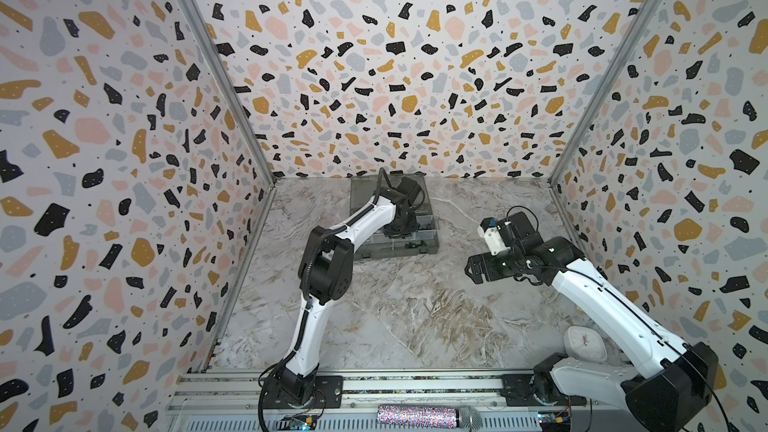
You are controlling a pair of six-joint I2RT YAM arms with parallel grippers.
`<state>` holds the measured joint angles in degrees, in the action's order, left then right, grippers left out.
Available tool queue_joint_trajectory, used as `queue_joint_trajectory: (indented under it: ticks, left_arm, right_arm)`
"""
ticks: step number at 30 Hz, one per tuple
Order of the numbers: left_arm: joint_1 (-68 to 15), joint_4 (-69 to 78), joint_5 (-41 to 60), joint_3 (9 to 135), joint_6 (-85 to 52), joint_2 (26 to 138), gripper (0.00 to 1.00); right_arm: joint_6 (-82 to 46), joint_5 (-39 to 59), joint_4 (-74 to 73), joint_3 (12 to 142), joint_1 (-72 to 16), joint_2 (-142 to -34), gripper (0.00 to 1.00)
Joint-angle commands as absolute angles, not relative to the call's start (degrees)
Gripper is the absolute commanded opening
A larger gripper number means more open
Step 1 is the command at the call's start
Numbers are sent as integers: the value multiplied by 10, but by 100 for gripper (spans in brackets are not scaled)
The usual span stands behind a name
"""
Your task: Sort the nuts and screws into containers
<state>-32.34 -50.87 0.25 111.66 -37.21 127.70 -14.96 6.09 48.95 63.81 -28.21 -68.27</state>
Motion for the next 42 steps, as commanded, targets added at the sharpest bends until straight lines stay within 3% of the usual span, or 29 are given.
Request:
queue_joint_trajectory:
  ticks: [1,5,7,13,19,20,21,25,29,33,38,42]
  left_arm:
    - [-326,-527,17,1132,-361,1282,17]
    - [-327,-519,22,1112,-359,1276,18]
    - [-328,-514,25,1103,-357,1274,24]
    - [-329,-524,20,1121,-347,1266,58]
    - [-317,-528,-17,1142,-313,1188,77]
    - [-310,-521,-40,1135,-306,1163,82]
    - [-303,-512,-57,1123,-294,1136,99]
    - [-245,-412,-152,985,-260,976,100]
    - [-132,-300,-166,801,-266,793,100]
    - [-35,-284,-206,686,-242,654,100]
    - [-21,-329,-312,624,-221,597,100]
    - [-19,-273,-337,528,-225,531,100]
  right_arm:
    - [-153,47,508,663,-277,-675,99]
    - [-152,48,507,665,-277,-681,99]
    - [-151,49,506,667,-277,-685,99]
    - [-147,51,505,676,-276,-694,99]
    - [-140,55,493,687,-276,-709,99]
    - [-138,57,487,690,-276,-714,99]
    - [-137,58,483,692,-276,-719,99]
    - [-130,59,453,702,-274,-740,99]
    - [-121,66,423,703,-269,-756,99]
    - [-116,81,393,702,-261,-774,99]
    - [-123,98,340,671,-258,-792,99]
    - [-121,104,309,650,-250,-809,99]
